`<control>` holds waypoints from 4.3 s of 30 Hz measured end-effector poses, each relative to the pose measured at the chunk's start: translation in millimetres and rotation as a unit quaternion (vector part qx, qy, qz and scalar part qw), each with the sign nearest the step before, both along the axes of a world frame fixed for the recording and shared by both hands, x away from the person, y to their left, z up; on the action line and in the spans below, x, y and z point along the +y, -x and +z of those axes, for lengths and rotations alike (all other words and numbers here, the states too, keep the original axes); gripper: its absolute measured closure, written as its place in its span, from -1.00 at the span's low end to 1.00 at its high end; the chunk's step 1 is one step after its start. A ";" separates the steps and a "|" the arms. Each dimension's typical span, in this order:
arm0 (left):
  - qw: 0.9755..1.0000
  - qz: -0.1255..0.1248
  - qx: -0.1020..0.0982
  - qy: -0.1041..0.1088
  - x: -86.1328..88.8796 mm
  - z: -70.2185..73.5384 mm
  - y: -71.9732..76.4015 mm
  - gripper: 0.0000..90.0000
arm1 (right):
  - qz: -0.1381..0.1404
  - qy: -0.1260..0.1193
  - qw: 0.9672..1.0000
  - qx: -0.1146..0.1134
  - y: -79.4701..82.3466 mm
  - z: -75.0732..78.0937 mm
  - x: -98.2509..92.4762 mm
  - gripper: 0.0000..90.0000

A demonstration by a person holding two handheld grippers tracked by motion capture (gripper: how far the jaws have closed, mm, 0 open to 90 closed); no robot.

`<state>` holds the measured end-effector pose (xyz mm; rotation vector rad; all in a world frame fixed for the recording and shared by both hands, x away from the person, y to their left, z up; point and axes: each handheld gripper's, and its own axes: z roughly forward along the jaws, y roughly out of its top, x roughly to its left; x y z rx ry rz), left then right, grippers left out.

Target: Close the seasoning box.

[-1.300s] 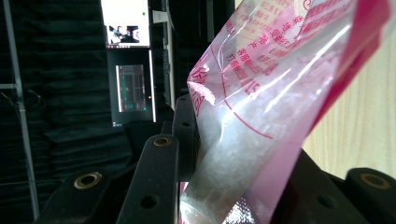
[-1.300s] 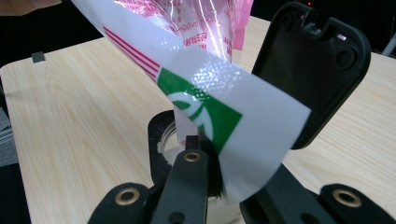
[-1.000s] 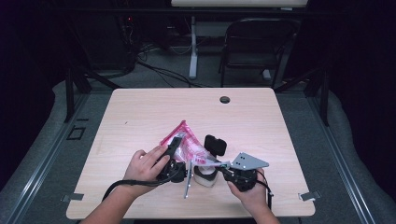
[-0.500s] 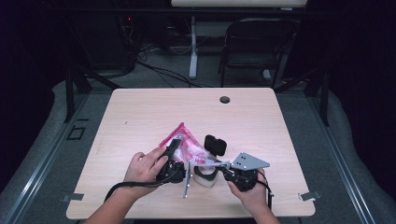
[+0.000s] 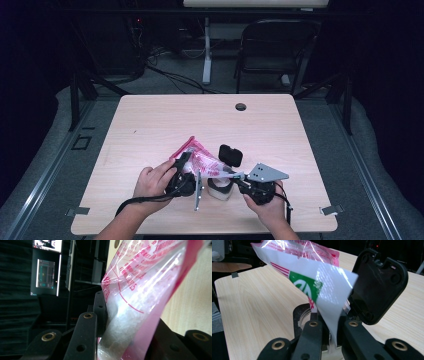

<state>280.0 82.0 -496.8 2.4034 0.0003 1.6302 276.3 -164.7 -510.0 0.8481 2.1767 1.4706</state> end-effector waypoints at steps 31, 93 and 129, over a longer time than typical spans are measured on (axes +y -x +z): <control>0.996 0.017 0.060 0.064 15.2 -10.9 -3.6 0.70 | 0.003 -0.015 1.000 -0.004 -2.0 -2.3 0.9 0.31; 0.856 0.046 0.352 0.375 71.4 -54.2 -40.5 0.71 | -0.044 -0.043 0.998 -0.003 -7.0 -11.3 -7.9 0.13; 0.784 0.185 0.293 0.514 153.4 -54.5 -53.7 0.79 | -0.040 -0.053 0.998 -0.002 -8.4 -6.9 -7.5 0.14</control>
